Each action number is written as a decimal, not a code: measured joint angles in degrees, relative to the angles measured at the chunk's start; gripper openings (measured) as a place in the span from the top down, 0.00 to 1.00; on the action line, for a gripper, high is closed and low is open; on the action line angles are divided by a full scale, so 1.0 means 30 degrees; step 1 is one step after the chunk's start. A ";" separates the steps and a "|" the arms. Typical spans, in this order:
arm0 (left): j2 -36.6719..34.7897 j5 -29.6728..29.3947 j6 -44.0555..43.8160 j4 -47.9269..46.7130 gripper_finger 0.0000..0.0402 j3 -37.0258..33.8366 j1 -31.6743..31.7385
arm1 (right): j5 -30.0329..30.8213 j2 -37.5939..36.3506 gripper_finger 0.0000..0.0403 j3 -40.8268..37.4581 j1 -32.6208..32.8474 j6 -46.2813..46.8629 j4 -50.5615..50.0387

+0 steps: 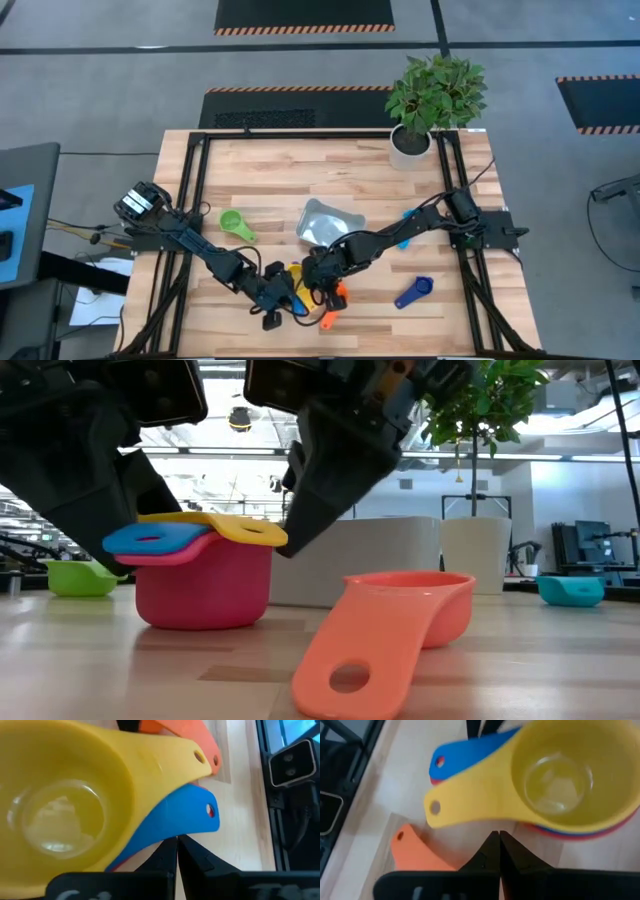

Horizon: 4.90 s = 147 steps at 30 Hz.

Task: Nest measuring cups in basket
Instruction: Stack the yellow measuring cup on top of the blue measuring cup, then stack the green measuring cup on top of the yellow measuring cup

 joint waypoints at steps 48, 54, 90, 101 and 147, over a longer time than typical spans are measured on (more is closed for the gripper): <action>-0.6862 -0.7702 -0.3614 -1.0050 1.00 -0.0029 -0.1069 | 0.0512 -0.3860 0.96 -0.3388 -0.0336 -0.0272 0.6028; -0.9614 -1.3567 -1.0981 -1.6500 0.99 -0.0129 -0.1362 | 0.1260 -0.7436 0.96 -0.9203 -0.1377 0.1794 1.1620; -0.7388 -0.4699 -1.6060 -2.1584 0.60 -0.4532 0.6071 | 0.5043 -1.4069 0.77 -1.7158 -0.0874 0.4189 1.3755; -0.5910 -0.4434 -1.3553 -2.0332 0.71 -0.4532 0.6652 | 0.5053 -1.4069 0.77 -1.7158 -0.0874 0.4175 1.3701; -0.6011 -0.7493 -0.1856 -1.7639 0.72 -0.0867 1.3686 | 0.5087 -1.4069 0.77 -1.7150 -0.0874 0.4160 1.2597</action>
